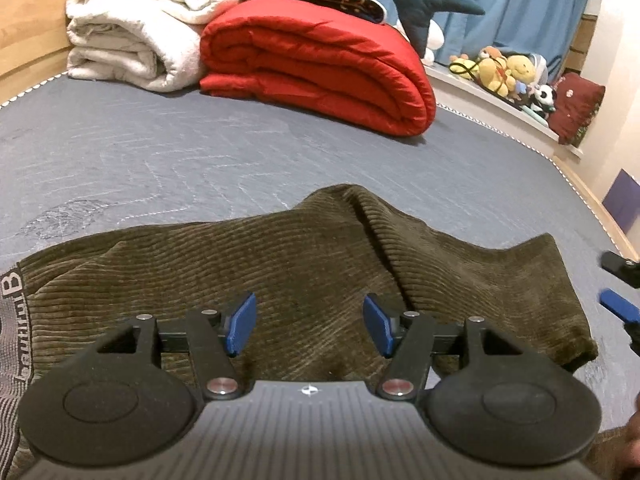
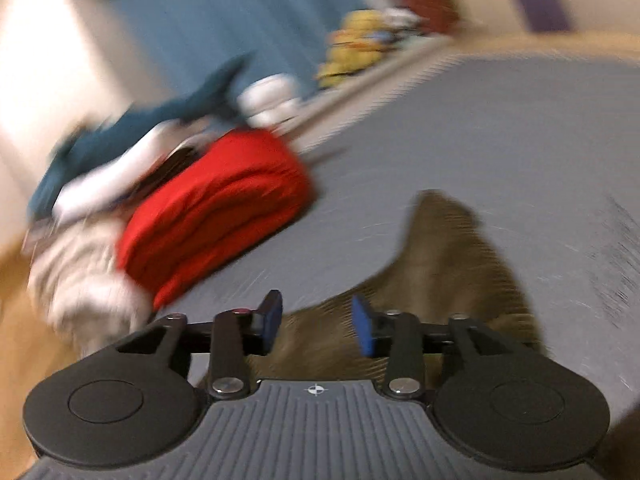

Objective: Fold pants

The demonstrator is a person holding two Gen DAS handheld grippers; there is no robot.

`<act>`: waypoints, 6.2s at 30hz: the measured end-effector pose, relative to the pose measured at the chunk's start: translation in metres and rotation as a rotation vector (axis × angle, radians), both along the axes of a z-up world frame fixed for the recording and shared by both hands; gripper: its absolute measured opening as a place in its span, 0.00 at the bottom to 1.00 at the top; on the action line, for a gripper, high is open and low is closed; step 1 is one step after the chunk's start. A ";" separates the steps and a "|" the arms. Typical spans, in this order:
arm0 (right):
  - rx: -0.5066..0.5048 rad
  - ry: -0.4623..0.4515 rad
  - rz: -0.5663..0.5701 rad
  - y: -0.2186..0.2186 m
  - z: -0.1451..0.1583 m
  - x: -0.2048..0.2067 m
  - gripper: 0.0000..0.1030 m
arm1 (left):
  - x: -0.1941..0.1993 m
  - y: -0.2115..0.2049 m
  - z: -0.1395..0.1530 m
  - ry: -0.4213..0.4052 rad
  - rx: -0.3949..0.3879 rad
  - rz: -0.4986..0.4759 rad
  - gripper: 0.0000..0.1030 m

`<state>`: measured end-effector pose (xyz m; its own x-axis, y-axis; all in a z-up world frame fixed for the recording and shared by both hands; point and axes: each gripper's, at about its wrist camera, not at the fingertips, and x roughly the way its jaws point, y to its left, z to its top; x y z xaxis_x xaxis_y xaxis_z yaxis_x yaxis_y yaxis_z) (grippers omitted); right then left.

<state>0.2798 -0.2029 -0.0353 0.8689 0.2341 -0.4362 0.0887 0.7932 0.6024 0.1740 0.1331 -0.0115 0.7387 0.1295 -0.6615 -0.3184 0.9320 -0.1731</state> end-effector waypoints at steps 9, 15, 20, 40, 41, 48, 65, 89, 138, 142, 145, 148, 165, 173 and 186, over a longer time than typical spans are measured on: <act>0.462 0.323 -0.258 -0.055 -0.080 -0.018 0.54 | 0.006 -0.009 -0.011 0.030 0.010 -0.030 0.64; 0.485 0.289 -0.290 -0.060 -0.105 0.007 0.59 | 0.008 -0.009 -0.013 0.032 0.014 -0.039 0.65; 0.420 0.264 -0.293 -0.071 -0.098 0.012 0.13 | 0.008 -0.008 -0.012 0.024 0.008 -0.045 0.65; -0.627 -0.100 0.968 0.176 -0.081 -0.044 0.25 | 0.009 0.091 -0.007 0.037 -0.296 0.149 0.66; -0.587 -0.097 0.951 0.172 -0.077 -0.042 0.33 | 0.010 0.093 -0.009 0.043 -0.320 0.145 0.66; -0.619 -0.182 0.956 0.178 -0.059 -0.059 0.46 | 0.004 0.126 -0.033 0.095 -0.529 0.251 0.66; -1.114 -0.454 1.018 0.255 -0.093 -0.109 0.36 | -0.005 0.143 -0.041 0.111 -0.612 0.317 0.67; -0.118 -0.131 -0.518 -0.191 0.081 0.018 0.08 | 0.010 0.092 0.013 -0.081 -0.304 0.070 0.67; -0.585 0.365 -0.031 -0.223 -0.050 0.144 0.60 | 0.024 0.038 0.002 0.015 -0.176 -0.428 0.39; -0.600 0.369 0.013 -0.230 -0.067 0.150 0.44 | 0.026 0.049 0.003 0.016 -0.170 -0.362 0.40; -0.642 0.291 -0.016 -0.228 -0.061 0.152 0.07 | 0.026 0.055 0.006 0.006 -0.154 -0.306 0.40; -0.625 0.175 -0.093 -0.229 -0.048 0.160 0.04 | 0.025 0.059 0.009 -0.002 -0.127 -0.259 0.40; -0.507 0.144 -0.274 -0.271 -0.039 0.226 0.14 | 0.028 0.052 -0.001 -0.001 -0.066 -0.224 0.40; -0.218 0.149 -0.291 -0.330 -0.035 0.086 0.50 | 0.027 0.046 0.000 -0.010 -0.077 -0.245 0.41; -0.029 0.454 -0.320 -0.302 -0.063 0.066 0.49 | 0.027 0.043 -0.002 -0.003 -0.066 -0.227 0.44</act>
